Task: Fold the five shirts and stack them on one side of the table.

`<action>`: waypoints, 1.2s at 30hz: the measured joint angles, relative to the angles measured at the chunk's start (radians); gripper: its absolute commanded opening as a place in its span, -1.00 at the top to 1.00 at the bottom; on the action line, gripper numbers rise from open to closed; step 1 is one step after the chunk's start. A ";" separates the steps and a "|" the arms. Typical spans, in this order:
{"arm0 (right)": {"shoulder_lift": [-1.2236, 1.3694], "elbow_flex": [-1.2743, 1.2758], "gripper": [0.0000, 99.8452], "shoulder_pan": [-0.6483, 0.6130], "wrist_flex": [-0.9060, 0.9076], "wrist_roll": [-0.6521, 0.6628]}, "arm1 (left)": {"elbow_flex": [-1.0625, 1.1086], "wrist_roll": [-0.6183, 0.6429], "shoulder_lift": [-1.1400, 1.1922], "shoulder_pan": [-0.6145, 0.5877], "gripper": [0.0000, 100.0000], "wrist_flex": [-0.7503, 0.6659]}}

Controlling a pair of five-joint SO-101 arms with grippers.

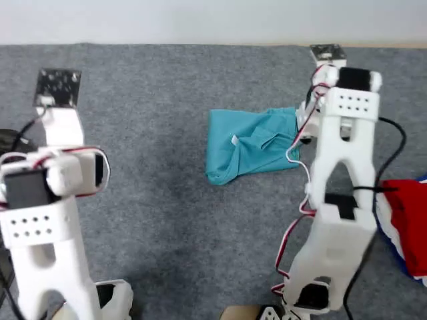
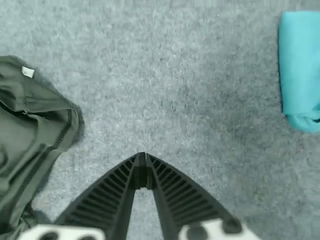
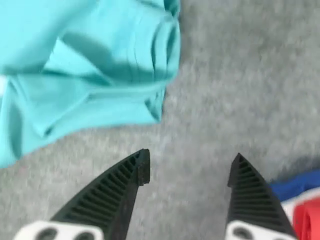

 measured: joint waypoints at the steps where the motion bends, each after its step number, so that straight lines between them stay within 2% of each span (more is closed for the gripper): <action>1: 0.043 -0.044 0.47 0.000 -0.008 0.000 | 0.051 0.000 -0.025 0.000 1.00 -0.026; 9: 0.342 -0.393 0.47 -0.058 -0.028 0.000 | 0.296 -0.086 -0.164 0.000 1.00 -0.155; 15: 0.542 -0.626 0.47 -0.064 -0.078 0.000 | 0.336 -0.092 -0.169 0.000 1.00 -0.183; 20: 0.623 -0.706 0.48 -0.064 -0.081 0.000 | 0.338 -0.092 -0.172 0.000 1.00 -0.187; 22: 0.646 -0.709 0.60 -0.066 -0.084 0.000 | 0.342 -0.092 -0.172 0.000 1.00 -0.193; 26: 0.667 -0.709 0.97 -0.066 -0.101 0.000 | 0.368 -0.092 -0.172 0.000 1.00 -0.212; 36: 0.652 -0.713 0.98 -0.066 -0.110 0.083 | 0.405 -0.092 -0.172 0.000 1.00 -0.236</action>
